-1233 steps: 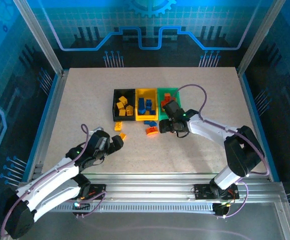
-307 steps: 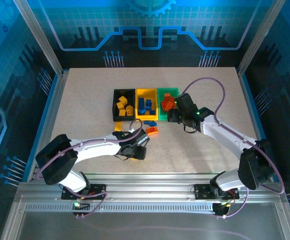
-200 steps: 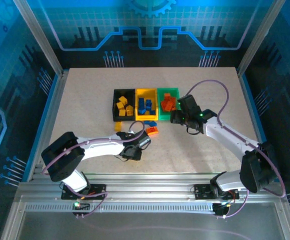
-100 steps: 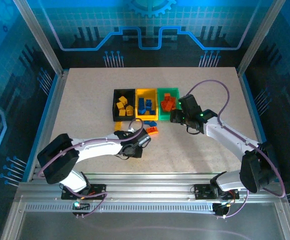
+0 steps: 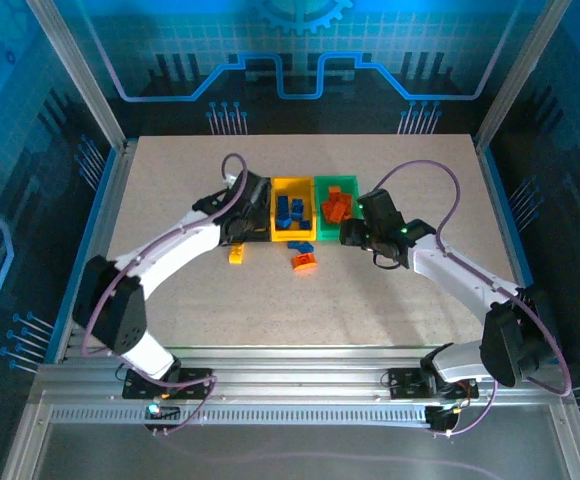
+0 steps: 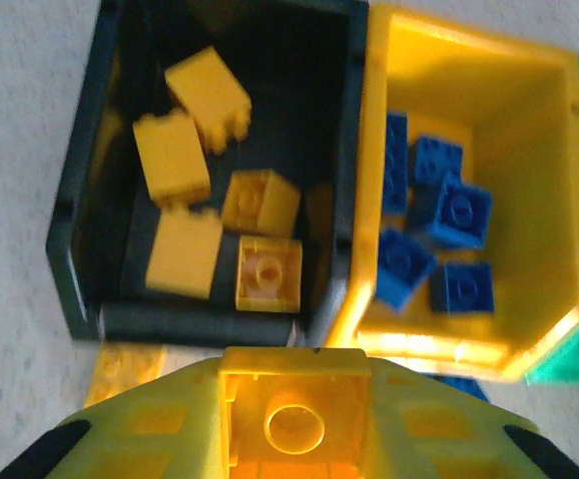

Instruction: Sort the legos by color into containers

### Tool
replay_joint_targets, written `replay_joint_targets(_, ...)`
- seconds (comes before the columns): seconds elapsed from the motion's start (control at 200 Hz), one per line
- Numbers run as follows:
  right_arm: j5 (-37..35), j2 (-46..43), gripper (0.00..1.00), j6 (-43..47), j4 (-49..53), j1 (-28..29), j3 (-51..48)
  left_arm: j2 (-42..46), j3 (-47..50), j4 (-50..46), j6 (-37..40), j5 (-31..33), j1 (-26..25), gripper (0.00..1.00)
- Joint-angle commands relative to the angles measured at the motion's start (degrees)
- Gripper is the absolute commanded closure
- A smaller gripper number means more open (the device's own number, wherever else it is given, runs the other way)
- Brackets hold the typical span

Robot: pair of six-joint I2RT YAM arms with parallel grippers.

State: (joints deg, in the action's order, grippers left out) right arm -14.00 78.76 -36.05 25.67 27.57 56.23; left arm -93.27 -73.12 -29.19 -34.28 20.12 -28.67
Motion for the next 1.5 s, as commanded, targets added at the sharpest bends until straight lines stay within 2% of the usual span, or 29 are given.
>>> replay_joint_targets(0.0,0.24,-0.67,0.30,-0.77,0.60,-0.88,0.36,-6.88,-5.87,-0.51,3.54,3.04,2.46,0.77)
replay_joint_targets(0.125,0.29,-1.23,0.30,-0.69,1.22,-0.94,0.65,-13.75,-13.17,-2.41,3.89,3.13,4.87,0.76)
replay_joint_targets(0.18,0.30,-1.54,0.30,-0.64,1.39,-1.03,0.65,-16.47,-15.87,-3.33,3.95,2.93,5.69,0.72)
replay_joint_targets(0.32,0.44,-1.85,0.30,-0.60,2.08,-1.07,1.17,-20.15,-20.72,-4.91,4.55,1.99,6.53,0.51)
replay_joint_targets(0.445,0.55,-2.12,0.30,-0.86,2.10,-1.12,1.16,-18.64,-20.72,-4.53,4.80,0.57,6.52,0.36)
replay_joint_targets(0.58,0.99,-2.21,0.30,-1.13,1.93,-1.12,1.06,-11.51,-13.62,-2.12,3.46,-2.41,6.22,0.24)
replay_joint_targets(0.66,0.74,-2.47,0.30,-1.12,1.70,-1.12,0.75,-4.70,-5.20,1.17,2.76,-3.17,5.42,0.16)
replay_joint_targets(0.77,0.77,-2.39,0.30,-1.28,1.27,-1.25,0.38,3.68,7.77,4.43,0.65,-4.21,4.52,0.11)
replay_joint_targets(0.915,1.49,-1.48,0.30,-1.55,0.44,-1.39,0.28,12.05,23.74,11.28,-2.89,-5.90,3.45,0.10)
replay_joint_targets(1.011,1.93,-0.59,0.30,-1.74,0.08,-1.38,0.61,12.55,30.00,15.95,-4.03,-5.75,1.96,0.11)
replay_joint_targets(1.261,2.40,0.27,0.30,-1.95,0.40,-1.39,1.09,2.76,29.89,22.05,-2.32,1.63,0.44,0.15)
replay_joint_targets(1.496,1.69,-1.01,0.30,-1.65,1.14,-1.58,0.73,-2.51,27.19,25.28,-0.65,7.87,1.65,0.26)
